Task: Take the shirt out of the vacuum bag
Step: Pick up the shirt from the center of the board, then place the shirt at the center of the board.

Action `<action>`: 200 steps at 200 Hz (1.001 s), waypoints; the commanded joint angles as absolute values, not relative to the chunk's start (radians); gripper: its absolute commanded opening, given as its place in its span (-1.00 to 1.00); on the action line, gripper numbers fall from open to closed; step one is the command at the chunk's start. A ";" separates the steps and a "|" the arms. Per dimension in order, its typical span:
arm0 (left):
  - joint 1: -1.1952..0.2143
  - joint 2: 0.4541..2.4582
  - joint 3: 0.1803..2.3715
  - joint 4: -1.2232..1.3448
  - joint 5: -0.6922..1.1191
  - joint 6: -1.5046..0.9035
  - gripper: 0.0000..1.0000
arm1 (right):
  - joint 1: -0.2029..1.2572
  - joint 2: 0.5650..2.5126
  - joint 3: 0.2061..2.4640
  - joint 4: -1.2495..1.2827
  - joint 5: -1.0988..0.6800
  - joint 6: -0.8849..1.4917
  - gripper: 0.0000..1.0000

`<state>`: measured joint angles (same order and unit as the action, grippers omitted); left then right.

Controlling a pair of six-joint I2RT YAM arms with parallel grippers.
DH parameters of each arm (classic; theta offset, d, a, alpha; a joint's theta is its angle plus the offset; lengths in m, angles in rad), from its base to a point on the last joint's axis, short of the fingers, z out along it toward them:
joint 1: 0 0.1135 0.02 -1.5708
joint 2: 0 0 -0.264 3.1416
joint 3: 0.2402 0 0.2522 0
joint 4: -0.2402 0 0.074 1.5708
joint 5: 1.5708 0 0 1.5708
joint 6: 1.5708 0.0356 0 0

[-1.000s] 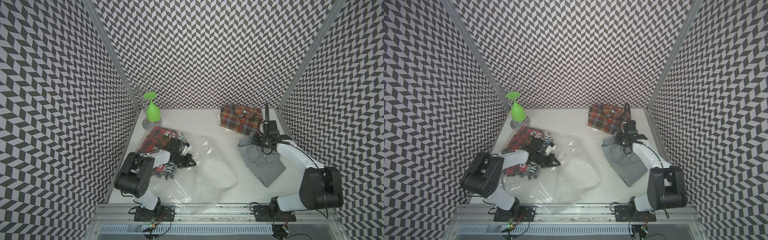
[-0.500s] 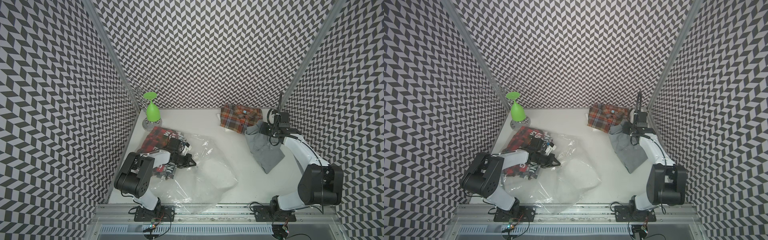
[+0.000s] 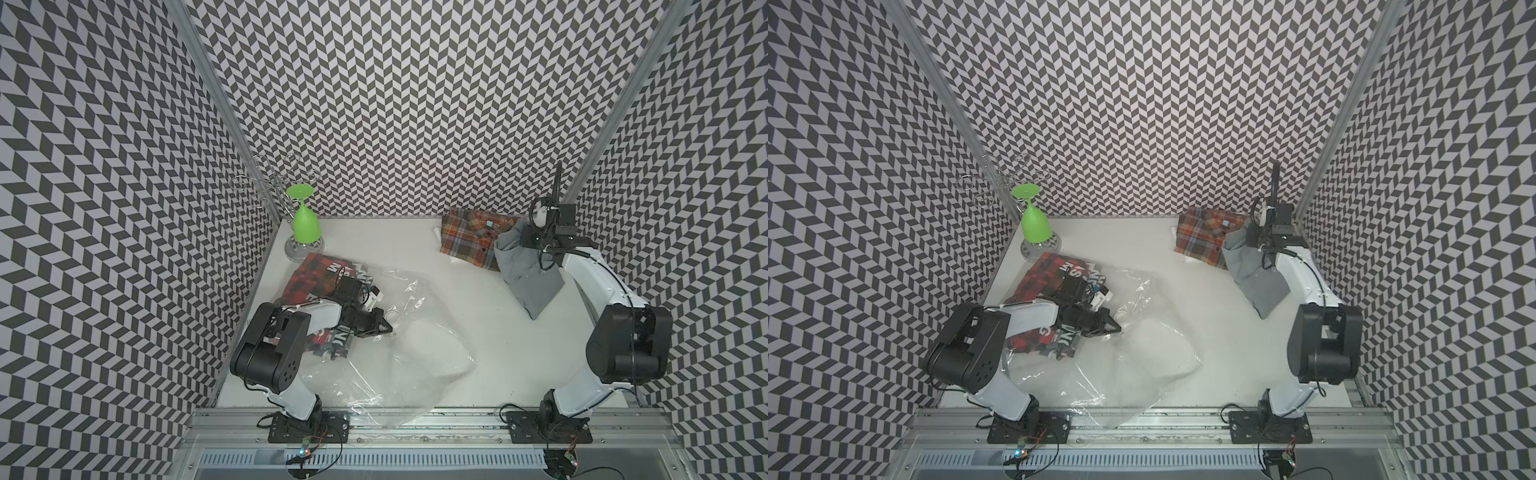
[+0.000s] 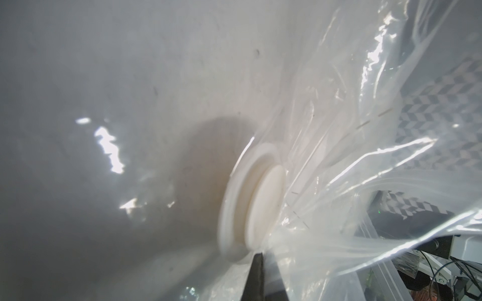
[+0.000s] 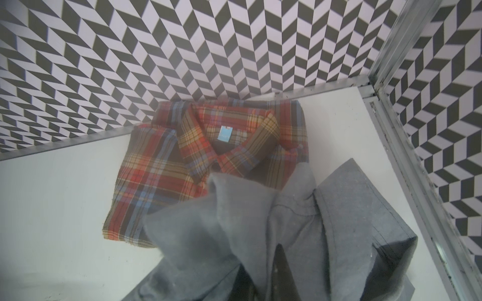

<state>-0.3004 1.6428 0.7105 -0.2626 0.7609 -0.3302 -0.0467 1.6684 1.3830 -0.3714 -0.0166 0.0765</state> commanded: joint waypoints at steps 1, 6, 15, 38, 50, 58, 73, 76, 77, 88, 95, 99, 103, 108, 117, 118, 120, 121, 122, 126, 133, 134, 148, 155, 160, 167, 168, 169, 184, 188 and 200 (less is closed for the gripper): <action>-0.293 1.661 0.696 -0.260 0.763 -0.316 -1.00 | -0.017 1.674 1.424 -0.230 0.023 -0.017 -1.00; -0.293 1.662 0.695 -0.260 0.763 -0.316 -1.00 | -0.007 1.676 1.424 -0.210 0.031 -0.032 -1.00; -0.293 1.662 0.695 -0.260 0.764 -0.317 -1.00 | 0.014 1.680 1.422 -0.171 0.053 -0.062 -1.00; -0.294 1.663 0.695 -0.265 0.763 -0.316 -1.00 | 0.069 1.727 1.474 -0.136 0.094 -0.124 -1.00; -0.295 1.661 0.693 -0.265 0.762 -0.315 -1.00 | 0.092 1.769 1.530 -0.153 0.098 -0.142 -1.00; -0.293 1.661 0.693 -0.265 0.762 -0.316 -1.00 | 0.108 1.797 1.568 -0.165 0.103 -0.155 -1.00; -0.294 1.658 0.694 -0.267 0.761 -0.316 -1.00 | 0.142 1.839 1.625 -0.173 0.118 -0.186 -1.00; -0.294 1.658 0.693 -0.268 0.760 -0.316 -1.00 | 0.149 1.846 1.635 -0.171 0.122 -0.193 -1.00; -0.294 1.658 0.693 -0.267 0.760 -0.315 -1.00 | 0.152 1.848 1.638 -0.172 0.124 -0.195 -1.00; -0.294 1.658 0.694 -0.267 0.759 -0.316 -1.00 | 0.171 1.870 1.668 -0.169 0.137 -0.215 -1.00; -0.295 1.657 0.693 -0.268 0.758 -0.316 -1.00 | 0.183 1.885 1.688 -0.176 0.136 -0.223 -1.00; -0.293 1.658 0.692 -0.267 0.758 -0.316 -1.00 | 0.187 1.895 1.701 -0.181 0.136 -0.226 -1.00; -0.294 1.658 0.693 -0.268 0.758 -0.316 -1.00 | 0.192 1.905 1.712 -0.187 0.135 -0.228 -1.00; -0.295 1.657 0.692 -0.267 0.758 -0.316 -1.00 | 0.198 1.914 1.723 -0.190 0.136 -0.235 -1.00; -0.294 1.658 0.692 -0.267 0.757 -0.315 -1.00 | 0.208 1.932 1.740 -0.197 0.135 -0.243 -1.00; -0.294 1.657 0.692 -0.268 0.758 -0.315 -1.00 | 0.209 1.933 1.742 -0.198 0.136 -0.245 -1.00; -0.294 1.658 0.692 -0.268 0.758 -0.315 -1.00 | 0.211 1.936 1.745 -0.198 0.136 -0.246 -1.00; -0.294 1.657 0.692 -0.268 0.758 -0.315 -1.00 | 0.212 1.938 1.747 -0.199 0.135 -0.247 -1.00; -0.294 1.658 0.692 -0.267 0.758 -0.315 -1.00 | 0.213 1.940 1.749 -0.200 0.135 -0.247 -1.00; -0.294 1.658 0.692 -0.268 0.758 -0.315 -1.00 | 0.217 1.947 1.755 -0.203 0.132 -0.252 -1.00; -0.294 1.658 0.693 -0.269 0.757 -0.315 -1.00 | 0.224 1.960 1.769 -0.211 0.127 -0.260 -1.00; -0.294 1.658 0.693 -0.270 0.757 -0.315 -1.00 | 0.226 1.962 1.771 -0.213 0.127 -0.262 -1.00; -0.294 1.661 0.693 -0.269 0.759 -0.316 -1.00 | 0.244 1.986 1.796 -0.222 0.122 -0.278 -1.00; -0.294 1.661 0.693 -0.269 0.759 -0.316 -1.00 | 0.253 1.999 1.807 -0.226 0.122 -0.286 -1.00; -0.294 1.663 0.693 -0.268 0.759 -0.315 -1.00 | 0.257 2.009 1.816 -0.228 0.119 -0.291 -1.00; -0.293 1.663 0.694 -0.268 0.759 -0.316 -1.00 | 0.265 2.024 1.830 -0.236 0.115 -0.296 -1.00; -0.293 1.664 0.694 -0.269 0.760 -0.315 -1.00 | 0.266 2.025 1.831 -0.236 0.115 -0.297 -1.00; -0.293 1.665 0.694 -0.269 0.760 -0.316 -1.00 | 0.266 2.028 1.834 -0.237 0.115 -0.299 -1.00; -0.295 1.667 0.693 -0.269 0.761 -0.314 -1.00 | 0.280 2.074 1.875 -0.258 0.121 -0.307 -1.00; -0.295 1.667 0.693 -0.269 0.761 -0.313 -1.00 | 0.283 2.088 1.887 -0.265 0.122 -0.308 -1.00; -0.295 1.667 0.693 -0.269 0.758 -0.314 -1.00 | 0.285 2.128 1.928 -0.286 0.130 -0.301 -1.00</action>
<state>-0.3004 1.6505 0.7094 -0.2584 0.7681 -0.3302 0.2680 2.0647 1.8507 -0.3008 0.1196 -0.2600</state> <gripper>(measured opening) 0.053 0.093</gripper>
